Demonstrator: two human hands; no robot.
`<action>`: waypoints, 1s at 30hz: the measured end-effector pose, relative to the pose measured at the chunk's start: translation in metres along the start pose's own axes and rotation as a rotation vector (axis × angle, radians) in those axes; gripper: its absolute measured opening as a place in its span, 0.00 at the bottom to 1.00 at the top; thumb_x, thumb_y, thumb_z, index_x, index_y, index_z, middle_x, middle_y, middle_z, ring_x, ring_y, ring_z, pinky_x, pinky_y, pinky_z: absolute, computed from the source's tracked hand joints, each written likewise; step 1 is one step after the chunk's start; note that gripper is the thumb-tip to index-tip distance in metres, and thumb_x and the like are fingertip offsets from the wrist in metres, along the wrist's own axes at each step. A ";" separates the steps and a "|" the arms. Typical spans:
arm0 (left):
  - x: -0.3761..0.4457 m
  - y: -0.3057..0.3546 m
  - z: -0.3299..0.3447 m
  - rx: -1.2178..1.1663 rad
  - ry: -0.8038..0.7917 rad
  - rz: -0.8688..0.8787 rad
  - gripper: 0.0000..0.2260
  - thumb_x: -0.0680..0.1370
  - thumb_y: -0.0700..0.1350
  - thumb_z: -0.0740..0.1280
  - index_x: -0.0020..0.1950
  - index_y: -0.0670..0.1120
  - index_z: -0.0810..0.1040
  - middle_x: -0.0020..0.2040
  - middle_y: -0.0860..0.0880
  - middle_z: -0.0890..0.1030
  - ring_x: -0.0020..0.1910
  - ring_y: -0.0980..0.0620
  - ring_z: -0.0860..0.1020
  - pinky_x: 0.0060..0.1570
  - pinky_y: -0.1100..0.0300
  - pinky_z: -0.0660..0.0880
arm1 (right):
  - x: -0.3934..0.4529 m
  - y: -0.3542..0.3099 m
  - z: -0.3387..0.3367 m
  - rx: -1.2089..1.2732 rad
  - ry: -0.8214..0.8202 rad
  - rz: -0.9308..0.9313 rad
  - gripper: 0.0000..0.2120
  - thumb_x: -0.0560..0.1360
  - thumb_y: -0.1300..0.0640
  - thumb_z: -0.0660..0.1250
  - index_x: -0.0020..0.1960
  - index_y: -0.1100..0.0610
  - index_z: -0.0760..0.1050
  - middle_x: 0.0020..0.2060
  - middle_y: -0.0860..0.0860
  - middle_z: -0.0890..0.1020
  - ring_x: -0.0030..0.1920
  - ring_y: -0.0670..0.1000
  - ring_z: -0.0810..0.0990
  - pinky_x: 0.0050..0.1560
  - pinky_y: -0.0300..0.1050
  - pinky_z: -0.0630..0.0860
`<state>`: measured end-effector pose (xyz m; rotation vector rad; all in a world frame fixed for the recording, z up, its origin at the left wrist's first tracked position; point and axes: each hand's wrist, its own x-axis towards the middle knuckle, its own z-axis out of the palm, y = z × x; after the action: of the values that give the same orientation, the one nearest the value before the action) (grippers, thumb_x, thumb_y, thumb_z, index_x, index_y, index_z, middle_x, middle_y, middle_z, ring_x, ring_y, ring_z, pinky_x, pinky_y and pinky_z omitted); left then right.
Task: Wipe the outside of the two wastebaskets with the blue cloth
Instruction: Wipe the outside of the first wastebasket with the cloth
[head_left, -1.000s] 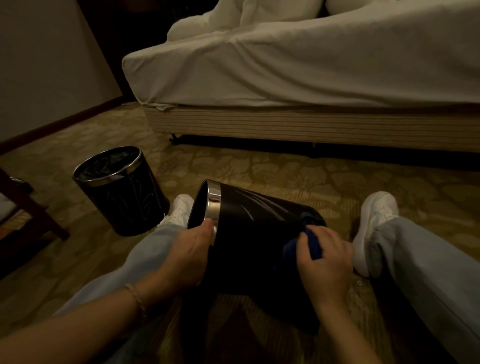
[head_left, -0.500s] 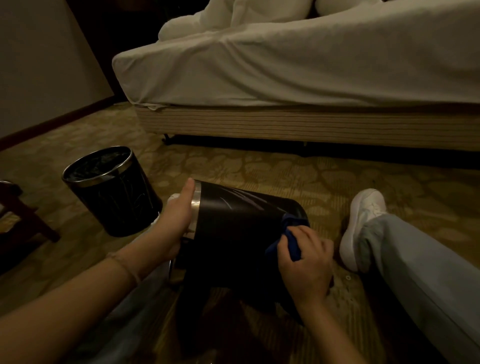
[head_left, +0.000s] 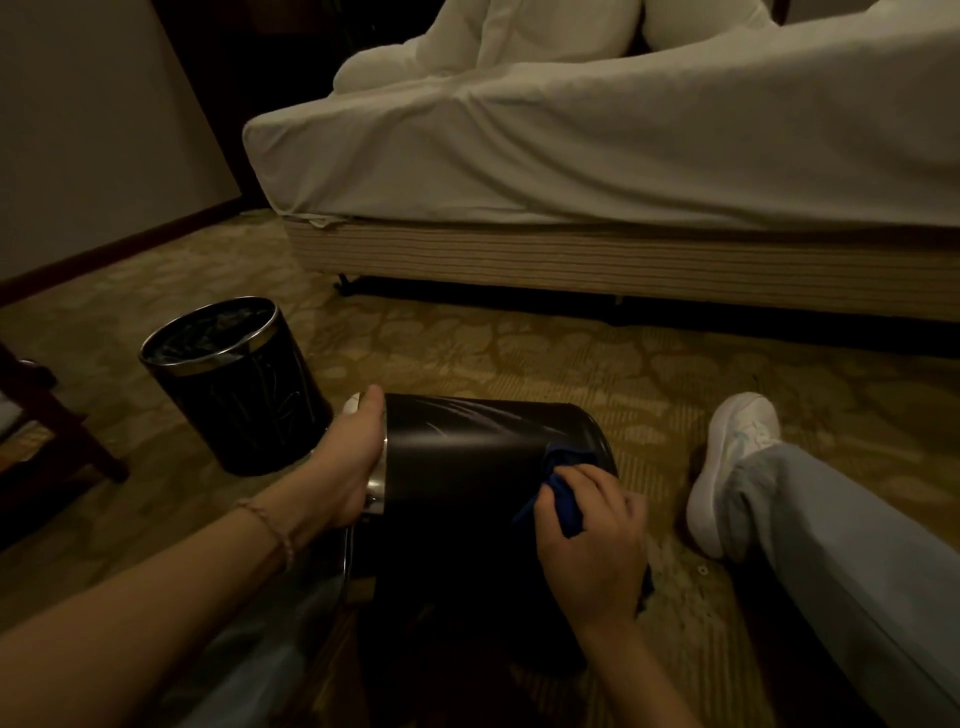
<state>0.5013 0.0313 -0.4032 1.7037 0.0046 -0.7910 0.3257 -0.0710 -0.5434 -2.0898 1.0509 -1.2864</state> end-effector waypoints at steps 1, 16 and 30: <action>0.000 -0.004 0.003 0.003 0.013 0.037 0.24 0.77 0.63 0.59 0.66 0.49 0.70 0.57 0.40 0.80 0.46 0.40 0.83 0.34 0.50 0.81 | 0.000 -0.005 0.000 0.007 0.005 -0.008 0.18 0.75 0.45 0.62 0.56 0.53 0.81 0.54 0.47 0.82 0.51 0.49 0.71 0.49 0.39 0.67; -0.061 -0.027 0.048 0.306 0.041 0.500 0.16 0.84 0.53 0.49 0.38 0.54 0.66 0.38 0.57 0.67 0.35 0.66 0.64 0.35 0.72 0.66 | -0.053 -0.042 0.023 0.059 0.068 -0.381 0.13 0.79 0.48 0.65 0.58 0.54 0.80 0.59 0.53 0.81 0.51 0.60 0.77 0.47 0.52 0.75; -0.031 -0.040 0.030 0.286 -0.010 0.473 0.15 0.84 0.53 0.50 0.42 0.56 0.71 0.37 0.58 0.74 0.36 0.65 0.72 0.43 0.80 0.70 | 0.007 0.011 0.008 0.045 0.078 -0.094 0.16 0.78 0.47 0.63 0.59 0.54 0.80 0.58 0.50 0.81 0.55 0.55 0.76 0.55 0.45 0.70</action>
<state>0.4463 0.0302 -0.4240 1.8659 -0.5213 -0.4582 0.3306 -0.0834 -0.5514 -2.0921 0.9570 -1.4339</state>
